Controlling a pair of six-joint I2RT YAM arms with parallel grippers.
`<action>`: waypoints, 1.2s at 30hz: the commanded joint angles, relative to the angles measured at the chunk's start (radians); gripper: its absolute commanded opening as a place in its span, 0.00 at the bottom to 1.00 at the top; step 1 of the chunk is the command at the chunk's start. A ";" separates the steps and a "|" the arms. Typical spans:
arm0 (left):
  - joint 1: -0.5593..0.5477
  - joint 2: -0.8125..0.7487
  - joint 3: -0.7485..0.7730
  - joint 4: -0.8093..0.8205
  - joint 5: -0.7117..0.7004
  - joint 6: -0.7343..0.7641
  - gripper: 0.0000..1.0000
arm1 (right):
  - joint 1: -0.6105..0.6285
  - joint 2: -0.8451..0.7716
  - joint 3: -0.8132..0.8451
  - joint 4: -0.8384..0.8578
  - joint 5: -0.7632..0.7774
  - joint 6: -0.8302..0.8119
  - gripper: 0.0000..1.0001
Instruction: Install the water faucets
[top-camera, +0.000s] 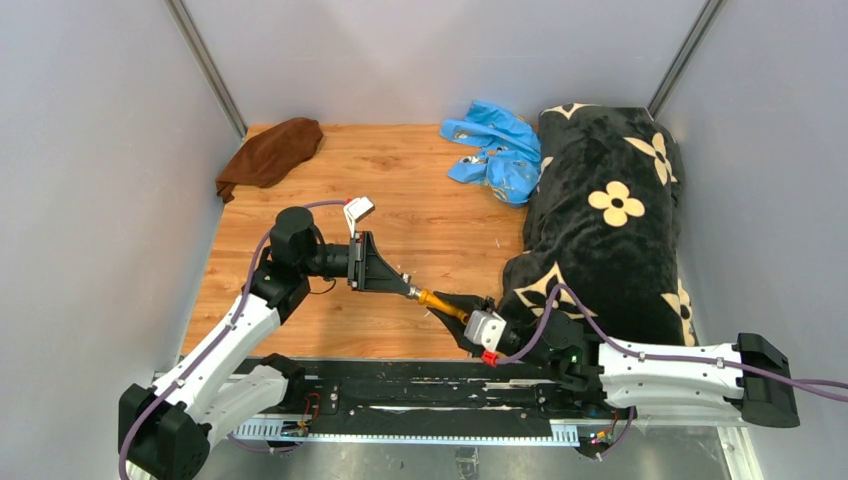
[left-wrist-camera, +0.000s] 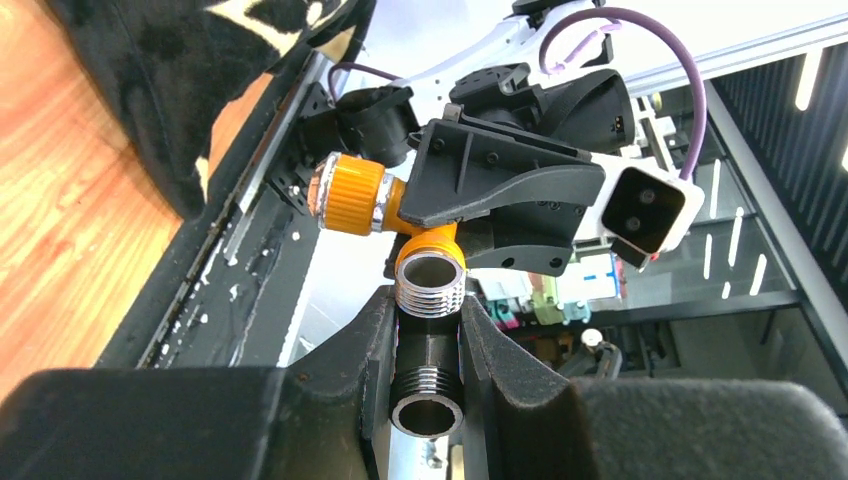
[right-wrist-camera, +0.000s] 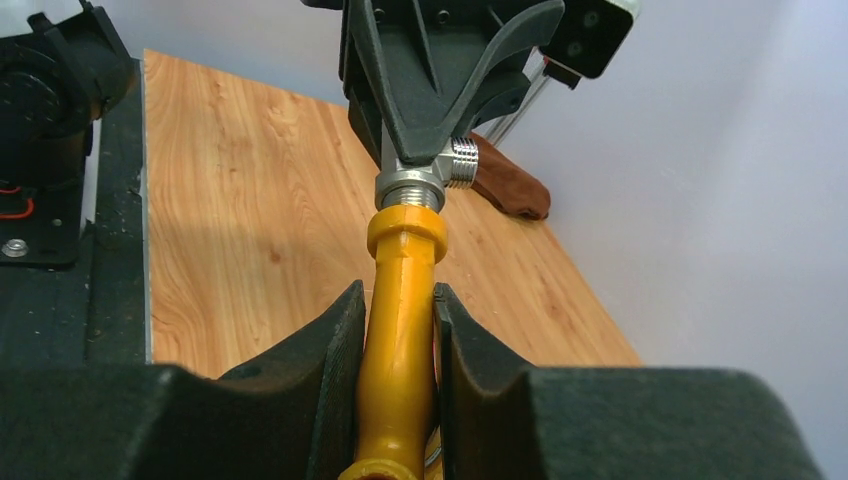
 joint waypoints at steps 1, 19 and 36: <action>-0.005 -0.021 0.024 0.042 -0.015 0.080 0.00 | -0.053 0.006 0.026 0.003 -0.119 0.168 0.00; -0.017 -0.160 -0.022 0.246 -0.132 0.092 0.00 | -0.334 0.065 0.086 0.050 -0.572 0.869 0.00; -0.018 -0.120 -0.019 0.256 -0.096 0.096 0.00 | -0.461 0.164 0.273 -0.148 -0.833 1.148 0.00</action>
